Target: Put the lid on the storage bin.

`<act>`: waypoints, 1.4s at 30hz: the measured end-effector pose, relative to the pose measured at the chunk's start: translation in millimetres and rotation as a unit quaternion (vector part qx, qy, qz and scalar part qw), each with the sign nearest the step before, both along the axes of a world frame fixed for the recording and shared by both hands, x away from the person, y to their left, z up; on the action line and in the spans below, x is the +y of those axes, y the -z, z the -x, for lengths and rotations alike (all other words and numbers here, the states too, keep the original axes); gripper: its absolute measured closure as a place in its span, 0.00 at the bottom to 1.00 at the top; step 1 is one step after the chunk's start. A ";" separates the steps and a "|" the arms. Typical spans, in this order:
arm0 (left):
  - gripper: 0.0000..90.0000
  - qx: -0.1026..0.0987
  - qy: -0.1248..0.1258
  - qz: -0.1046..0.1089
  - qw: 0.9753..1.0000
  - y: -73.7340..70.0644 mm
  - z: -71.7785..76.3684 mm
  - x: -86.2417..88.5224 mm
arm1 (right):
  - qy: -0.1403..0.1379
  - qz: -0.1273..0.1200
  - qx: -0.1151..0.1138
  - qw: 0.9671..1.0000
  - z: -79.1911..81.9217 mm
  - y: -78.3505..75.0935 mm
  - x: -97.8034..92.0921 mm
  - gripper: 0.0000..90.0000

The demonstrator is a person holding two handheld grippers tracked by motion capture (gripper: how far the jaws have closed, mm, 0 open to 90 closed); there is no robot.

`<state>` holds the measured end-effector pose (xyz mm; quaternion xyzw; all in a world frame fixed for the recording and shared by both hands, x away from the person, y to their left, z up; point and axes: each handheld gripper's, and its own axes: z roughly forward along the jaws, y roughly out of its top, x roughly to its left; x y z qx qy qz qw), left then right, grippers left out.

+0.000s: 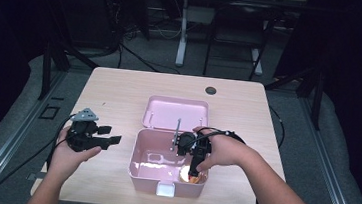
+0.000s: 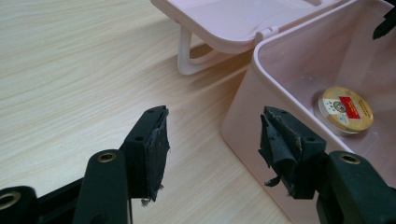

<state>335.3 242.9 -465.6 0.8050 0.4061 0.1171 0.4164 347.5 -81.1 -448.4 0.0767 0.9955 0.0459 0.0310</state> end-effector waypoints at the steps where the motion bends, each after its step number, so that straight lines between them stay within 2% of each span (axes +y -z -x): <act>1: 0.47 0.000 0.001 0.000 1.000 -0.1 0.1 0.2 | 0.002 -0.002 -0.001 1.000 0.2 -1.6 -0.9 0.20; 4: 0.47 -0.003 0.000 0.001 1.000 -0.3 0.0 0.4 | 0.010 -0.008 -0.008 1.000 1.0 -8.8 -5.0 0.16; 9: 0.47 -0.003 0.000 0.002 1.000 -0.6 0.3 0.2 | 0.014 -0.012 -0.018 1.000 1.7 -18.0 -8.6 0.15; 13: 0.48 -0.002 -0.001 0.004 1.000 -1.1 0.9 0.7 | 0.016 -0.009 -0.018 1.000 3.4 -24.4 -12.1 0.14; 17: 0.48 -0.002 -0.002 0.005 1.000 -1.2 0.9 0.8 | 0.019 -0.008 -0.020 1.000 4.3 -27.5 -16.8 0.15; 22: 0.49 -0.001 -0.001 0.006 1.000 -1.3 0.9 0.6 | 0.030 -0.019 -0.033 0.999 4.2 -32.0 -29.0 0.18; 31: 0.51 -0.003 0.001 0.006 1.000 -0.8 0.9 -0.1 | 0.043 -0.020 -0.032 0.998 4.8 -35.2 -46.0 0.22; 37: 0.51 0.001 0.000 0.006 1.000 -1.1 0.6 0.2 | 0.055 -0.030 -0.042 0.997 4.8 -36.5 -55.7 0.24; 42: 0.51 0.000 0.000 0.005 1.000 -0.2 0.4 -0.9 | 0.080 -0.045 -0.053 0.994 4.6 -34.2 -66.5 0.28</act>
